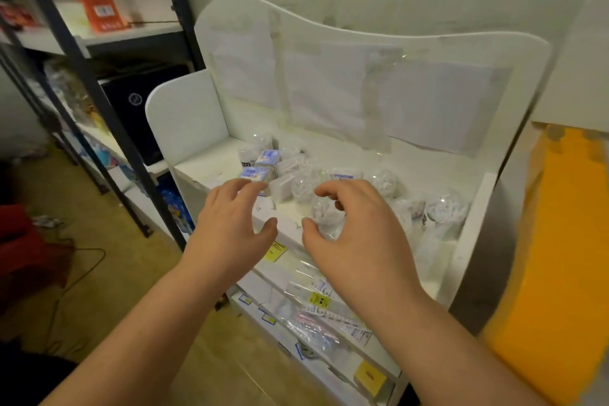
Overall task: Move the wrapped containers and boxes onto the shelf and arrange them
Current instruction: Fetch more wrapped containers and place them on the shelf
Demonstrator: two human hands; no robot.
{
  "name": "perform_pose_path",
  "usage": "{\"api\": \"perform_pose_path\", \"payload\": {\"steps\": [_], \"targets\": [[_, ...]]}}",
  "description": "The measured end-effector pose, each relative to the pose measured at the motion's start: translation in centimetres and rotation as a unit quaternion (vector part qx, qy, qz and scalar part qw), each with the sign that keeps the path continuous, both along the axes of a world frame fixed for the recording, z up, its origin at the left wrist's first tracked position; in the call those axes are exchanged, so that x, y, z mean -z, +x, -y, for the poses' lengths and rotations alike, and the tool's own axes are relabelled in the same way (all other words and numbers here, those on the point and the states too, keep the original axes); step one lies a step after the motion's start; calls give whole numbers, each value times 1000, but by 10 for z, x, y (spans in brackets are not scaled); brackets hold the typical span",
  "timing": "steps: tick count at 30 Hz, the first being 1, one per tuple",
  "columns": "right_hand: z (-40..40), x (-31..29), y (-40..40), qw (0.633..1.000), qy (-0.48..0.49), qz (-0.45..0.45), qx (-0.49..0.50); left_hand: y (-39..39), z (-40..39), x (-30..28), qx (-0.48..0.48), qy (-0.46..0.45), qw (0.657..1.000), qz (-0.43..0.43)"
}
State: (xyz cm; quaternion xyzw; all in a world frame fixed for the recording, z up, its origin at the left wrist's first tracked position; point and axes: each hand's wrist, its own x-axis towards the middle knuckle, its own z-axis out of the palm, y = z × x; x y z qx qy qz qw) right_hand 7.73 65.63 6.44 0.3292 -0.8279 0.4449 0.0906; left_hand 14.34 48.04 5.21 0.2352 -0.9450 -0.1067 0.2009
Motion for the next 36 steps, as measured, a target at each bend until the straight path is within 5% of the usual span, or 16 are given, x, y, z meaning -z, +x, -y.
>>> {"api": "perform_pose_path", "payload": {"steps": [7, 18, 26, 36], "targets": [[44, 24, -15, 1000, 17, 7, 24, -33, 60, 10, 12, 0, 1000, -9], [207, 49, -80, 991, 54, 32, 123, -122, 259, 47, 104, 29, 994, -18], [266, 60, -105, 980, 87, 59, 167, -208, 323, 86, 153, 212, 965, 2], [302, 58, -146, 979, 86, 69, 174, -208, 352, 100, 163, 282, 943, -64]]}}
